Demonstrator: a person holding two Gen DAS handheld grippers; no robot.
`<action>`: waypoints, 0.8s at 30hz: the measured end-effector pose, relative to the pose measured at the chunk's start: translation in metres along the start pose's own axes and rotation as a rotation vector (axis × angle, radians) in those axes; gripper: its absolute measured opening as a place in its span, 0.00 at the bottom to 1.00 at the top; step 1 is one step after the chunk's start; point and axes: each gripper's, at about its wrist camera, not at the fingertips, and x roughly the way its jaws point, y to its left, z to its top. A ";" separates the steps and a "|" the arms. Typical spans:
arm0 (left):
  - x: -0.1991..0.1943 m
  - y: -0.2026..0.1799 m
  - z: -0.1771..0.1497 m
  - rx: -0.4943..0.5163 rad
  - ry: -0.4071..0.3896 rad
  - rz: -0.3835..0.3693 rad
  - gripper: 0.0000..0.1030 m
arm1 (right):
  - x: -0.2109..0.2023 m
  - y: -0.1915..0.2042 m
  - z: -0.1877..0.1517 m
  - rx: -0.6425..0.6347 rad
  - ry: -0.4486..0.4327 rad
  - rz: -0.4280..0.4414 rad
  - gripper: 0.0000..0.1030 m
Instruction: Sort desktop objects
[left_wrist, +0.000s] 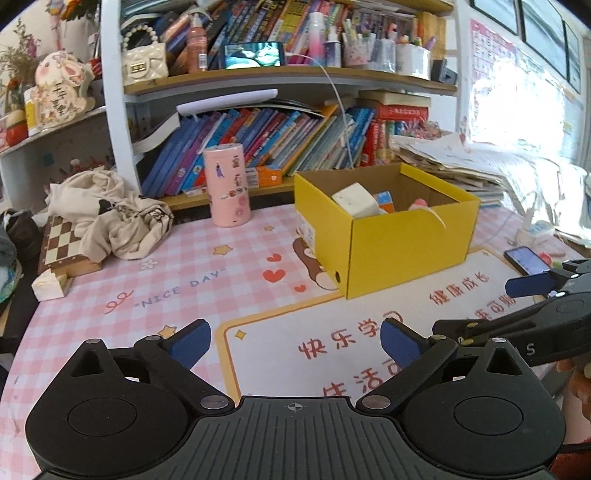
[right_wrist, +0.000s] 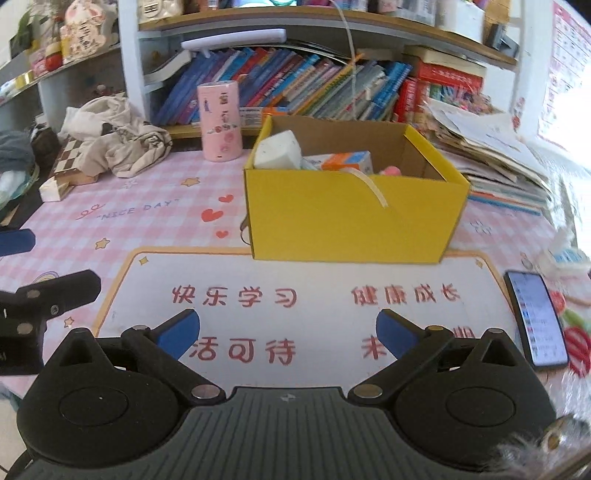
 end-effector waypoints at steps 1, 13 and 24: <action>-0.001 0.000 -0.001 0.005 0.002 -0.003 0.97 | -0.001 0.000 -0.002 0.007 0.002 -0.003 1.00; -0.007 0.001 -0.008 0.012 0.017 -0.025 0.97 | -0.011 0.003 -0.014 0.025 0.008 -0.031 1.00; -0.013 0.002 -0.015 -0.002 0.040 -0.031 0.98 | -0.014 0.007 -0.017 0.009 0.013 -0.024 1.00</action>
